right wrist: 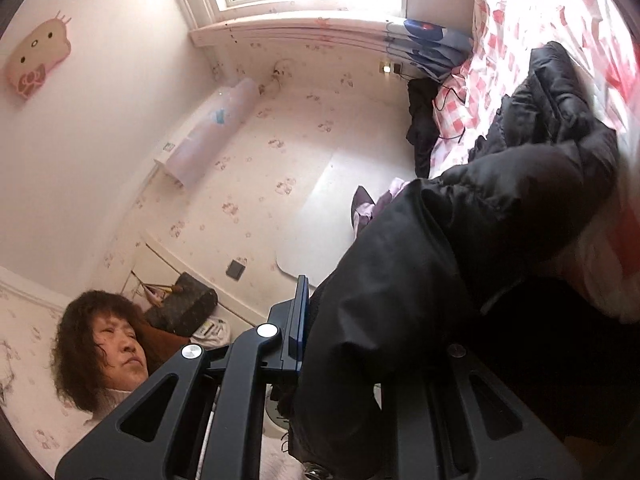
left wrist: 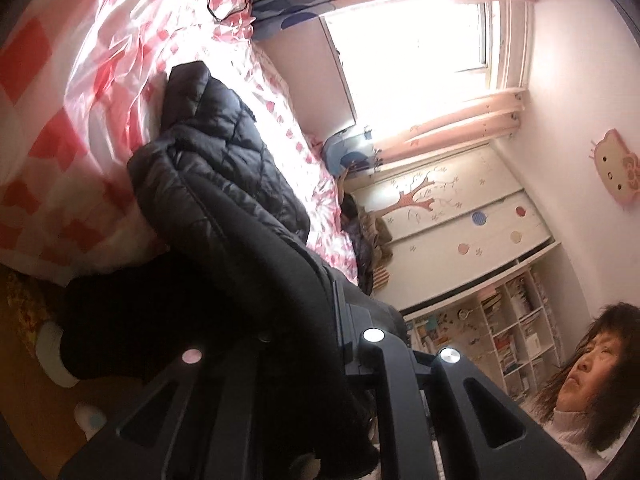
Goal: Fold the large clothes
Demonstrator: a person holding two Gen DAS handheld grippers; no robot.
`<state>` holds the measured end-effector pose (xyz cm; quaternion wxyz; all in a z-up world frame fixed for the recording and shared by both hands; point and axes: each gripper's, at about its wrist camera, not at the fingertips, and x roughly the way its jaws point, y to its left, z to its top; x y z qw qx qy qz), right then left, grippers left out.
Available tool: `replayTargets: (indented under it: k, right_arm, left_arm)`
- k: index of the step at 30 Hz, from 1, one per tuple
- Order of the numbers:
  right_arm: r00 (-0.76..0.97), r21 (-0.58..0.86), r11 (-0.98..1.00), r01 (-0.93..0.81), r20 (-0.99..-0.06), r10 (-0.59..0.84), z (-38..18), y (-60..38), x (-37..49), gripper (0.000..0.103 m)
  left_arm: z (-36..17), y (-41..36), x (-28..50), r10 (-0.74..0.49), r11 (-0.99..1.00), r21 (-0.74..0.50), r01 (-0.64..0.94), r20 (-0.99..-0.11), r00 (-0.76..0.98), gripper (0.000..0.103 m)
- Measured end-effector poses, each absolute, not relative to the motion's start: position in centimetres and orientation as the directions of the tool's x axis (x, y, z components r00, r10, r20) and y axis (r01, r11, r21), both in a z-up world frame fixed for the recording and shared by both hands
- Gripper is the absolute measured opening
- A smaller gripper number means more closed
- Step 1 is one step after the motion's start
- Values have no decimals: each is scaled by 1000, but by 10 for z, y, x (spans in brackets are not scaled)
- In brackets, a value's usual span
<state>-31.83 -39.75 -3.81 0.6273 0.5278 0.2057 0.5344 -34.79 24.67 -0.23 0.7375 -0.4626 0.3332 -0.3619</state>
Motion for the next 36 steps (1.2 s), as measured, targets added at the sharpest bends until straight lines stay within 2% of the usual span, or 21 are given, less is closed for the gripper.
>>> replayTargets:
  k: [12, 20, 29, 36]
  right_arm:
    - [388, 867, -130, -482, 343, 856, 3, -391, -251, 14]
    - [448, 885, -96, -456, 321, 835, 21, -386, -174, 14]
    - [551, 937, -22, -347, 223, 804, 15, -384, -67, 14]
    - [623, 982, 23, -188, 101, 776, -32, -381, 9, 17]
  left_arm:
    - [41, 246, -279, -816, 273, -922, 276, -70, 573, 11]
    - [64, 243, -185, -790, 262, -923, 283, -37, 613, 11]
    - [50, 242, -78, -751, 248, -949, 196, -60, 658, 11]
    - [17, 237, -9, -715, 279, -956, 89, -145, 684, 11]
